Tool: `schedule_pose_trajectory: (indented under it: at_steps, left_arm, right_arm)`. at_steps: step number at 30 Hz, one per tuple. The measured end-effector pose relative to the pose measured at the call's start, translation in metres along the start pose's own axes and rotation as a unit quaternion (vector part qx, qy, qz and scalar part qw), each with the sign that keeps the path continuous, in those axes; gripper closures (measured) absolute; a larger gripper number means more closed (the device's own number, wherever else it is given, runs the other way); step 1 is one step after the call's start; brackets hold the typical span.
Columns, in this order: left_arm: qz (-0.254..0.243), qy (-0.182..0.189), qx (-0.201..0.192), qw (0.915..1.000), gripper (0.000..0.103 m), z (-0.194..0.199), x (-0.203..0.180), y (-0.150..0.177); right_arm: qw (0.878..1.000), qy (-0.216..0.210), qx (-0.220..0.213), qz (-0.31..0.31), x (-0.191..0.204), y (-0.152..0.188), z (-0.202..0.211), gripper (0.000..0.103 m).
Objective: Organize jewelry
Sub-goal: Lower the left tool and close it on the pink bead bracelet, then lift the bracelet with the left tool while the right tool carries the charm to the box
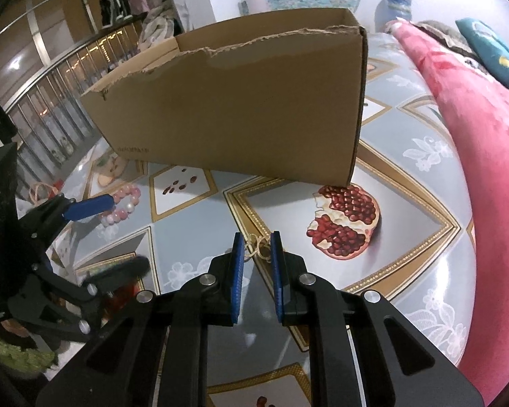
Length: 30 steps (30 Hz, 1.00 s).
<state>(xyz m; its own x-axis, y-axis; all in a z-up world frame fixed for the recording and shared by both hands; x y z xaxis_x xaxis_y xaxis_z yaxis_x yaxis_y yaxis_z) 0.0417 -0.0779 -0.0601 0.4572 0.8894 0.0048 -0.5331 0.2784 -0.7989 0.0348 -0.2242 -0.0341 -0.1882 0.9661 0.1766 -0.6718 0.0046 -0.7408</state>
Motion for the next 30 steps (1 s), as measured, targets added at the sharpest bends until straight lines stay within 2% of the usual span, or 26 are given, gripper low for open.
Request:
schedule_pose_trajectory:
  at_steps: [2, 7, 13, 17, 25, 30]
  left_arm:
    - [-0.003, -0.001, -0.007, 1.0, 0.021, 0.003, 0.003, -0.003]
    - [-0.003, -0.007, 0.001, 1.0, 0.047, 0.003, 0.01, -0.007]
    - [0.009, -0.022, 0.032, 0.9992, 0.066, -0.003, 0.024, -0.003]
    - [0.008, -0.024, 0.044, 0.9987, 0.073, -0.005, 0.026, -0.004]
    - [0.008, -0.037, 0.068, 0.997, 0.094, -0.014, 0.027, -0.012]
    - [0.01, -0.043, 0.08, 0.9959, 0.094, -0.017, 0.027, -0.015]
  right_arm:
    - [1.0, -0.001, -0.001, -0.003, 0.0, 0.0, 0.0, 0.09]
    - [1.0, -0.007, -0.004, -0.01, -0.003, 0.0, 0.002, 0.09]
    - [1.0, -0.011, -0.01, -0.014, -0.003, 0.0, 0.004, 0.09]
    - [1.0, -0.013, -0.013, -0.015, -0.003, 0.0, 0.005, 0.09]
    - [1.0, -0.015, -0.017, -0.015, 0.0, -0.001, 0.007, 0.09]
    - [1.0, -0.014, -0.018, -0.014, 0.001, -0.001, 0.007, 0.09]
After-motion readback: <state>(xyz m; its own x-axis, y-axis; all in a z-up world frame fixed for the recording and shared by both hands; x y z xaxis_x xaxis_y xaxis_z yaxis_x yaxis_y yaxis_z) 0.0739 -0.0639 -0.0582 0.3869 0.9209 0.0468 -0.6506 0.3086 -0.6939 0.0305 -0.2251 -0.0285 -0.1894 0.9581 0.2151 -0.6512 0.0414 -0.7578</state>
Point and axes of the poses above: each gripper's, at about its wrist camera, not at the fingertips, and z roughly against the way its jaws point, x to its left, y to its underside, the point moved 4 cm from there along -z, roughly the way its jaws point, and after that the axes turned 10 degrees about -x, right-handed, at the moved point
